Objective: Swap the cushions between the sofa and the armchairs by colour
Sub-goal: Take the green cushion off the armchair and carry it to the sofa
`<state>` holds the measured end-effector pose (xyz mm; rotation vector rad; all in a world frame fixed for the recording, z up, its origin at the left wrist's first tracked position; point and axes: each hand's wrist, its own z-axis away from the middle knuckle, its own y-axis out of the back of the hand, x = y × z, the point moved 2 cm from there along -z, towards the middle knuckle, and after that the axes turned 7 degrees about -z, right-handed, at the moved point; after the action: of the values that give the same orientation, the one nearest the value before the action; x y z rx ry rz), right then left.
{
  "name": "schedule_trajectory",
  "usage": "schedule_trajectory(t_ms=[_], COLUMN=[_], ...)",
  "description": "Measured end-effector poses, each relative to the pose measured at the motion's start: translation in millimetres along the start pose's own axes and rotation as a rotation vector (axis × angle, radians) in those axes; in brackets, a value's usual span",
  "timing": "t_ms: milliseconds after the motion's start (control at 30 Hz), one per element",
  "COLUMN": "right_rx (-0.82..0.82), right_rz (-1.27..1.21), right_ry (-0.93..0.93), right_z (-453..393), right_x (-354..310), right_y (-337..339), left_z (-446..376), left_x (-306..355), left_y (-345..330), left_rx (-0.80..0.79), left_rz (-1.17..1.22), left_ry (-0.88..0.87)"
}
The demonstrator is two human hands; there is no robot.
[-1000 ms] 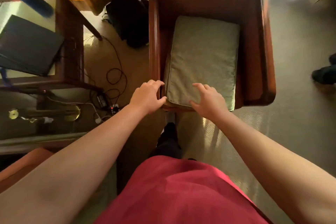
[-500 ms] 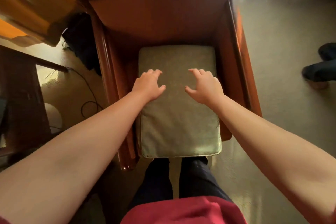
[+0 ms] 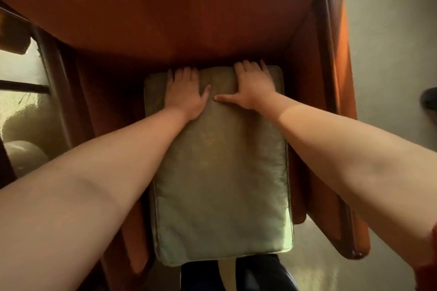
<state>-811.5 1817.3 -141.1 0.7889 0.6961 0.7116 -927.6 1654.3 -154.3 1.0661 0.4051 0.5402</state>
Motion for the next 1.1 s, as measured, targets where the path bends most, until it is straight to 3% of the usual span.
schedule_trajectory(t_ms=[167, 367, 667, 833, 1100], right_rx=[-0.014, 0.05, 0.107, 0.177, 0.511], right_rz=[0.051, 0.01, 0.059, 0.066, 0.074], right_ry=[0.091, 0.171, 0.257, 0.254, 0.342], right_z=[-7.9, 55.7, 214.4, 316.7, 464.0], right_x=[-2.6, -29.4, -82.8, -117.2, -171.1], right_y=[15.3, 56.1, 148.1, 171.3, 219.8], left_z=[-10.7, 28.6, 197.8, 294.5, 432.8], left_x=[-0.9, -9.5, -8.6, -8.5, -8.8], left_y=[17.6, 63.5, 180.9, 224.5, 299.3], left_rx=[0.101, 0.24, 0.381, 0.523, 0.782], left_rz=[-0.019, 0.029, 0.108, 0.191, 0.126], left_ry=[-0.023, -0.146, -0.167, -0.291, -0.316])
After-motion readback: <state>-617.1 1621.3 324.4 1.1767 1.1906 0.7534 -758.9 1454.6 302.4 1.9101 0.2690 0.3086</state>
